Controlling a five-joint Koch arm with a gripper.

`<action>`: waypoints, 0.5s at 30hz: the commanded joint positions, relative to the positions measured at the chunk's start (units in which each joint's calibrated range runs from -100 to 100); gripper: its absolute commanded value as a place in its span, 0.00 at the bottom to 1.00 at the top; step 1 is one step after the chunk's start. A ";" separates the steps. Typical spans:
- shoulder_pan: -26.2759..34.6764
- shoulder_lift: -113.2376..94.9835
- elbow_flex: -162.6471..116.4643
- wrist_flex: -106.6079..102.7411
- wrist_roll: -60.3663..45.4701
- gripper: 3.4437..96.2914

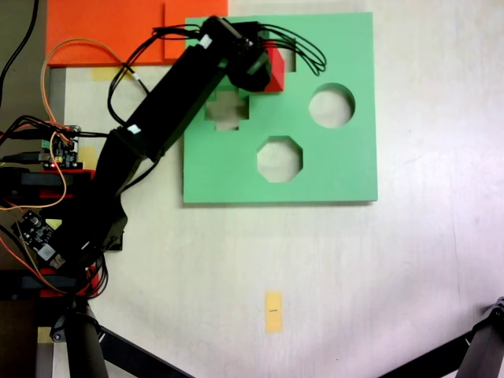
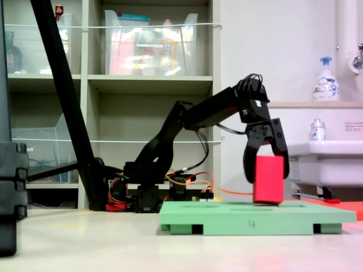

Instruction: Put the square block into the corresponding hole

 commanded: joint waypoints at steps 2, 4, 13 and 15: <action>0.63 2.26 1.53 7.68 0.63 0.23; 0.88 3.38 1.53 11.05 0.88 0.24; 1.37 6.87 1.53 15.48 1.42 0.24; 1.37 7.57 1.53 15.96 1.42 0.24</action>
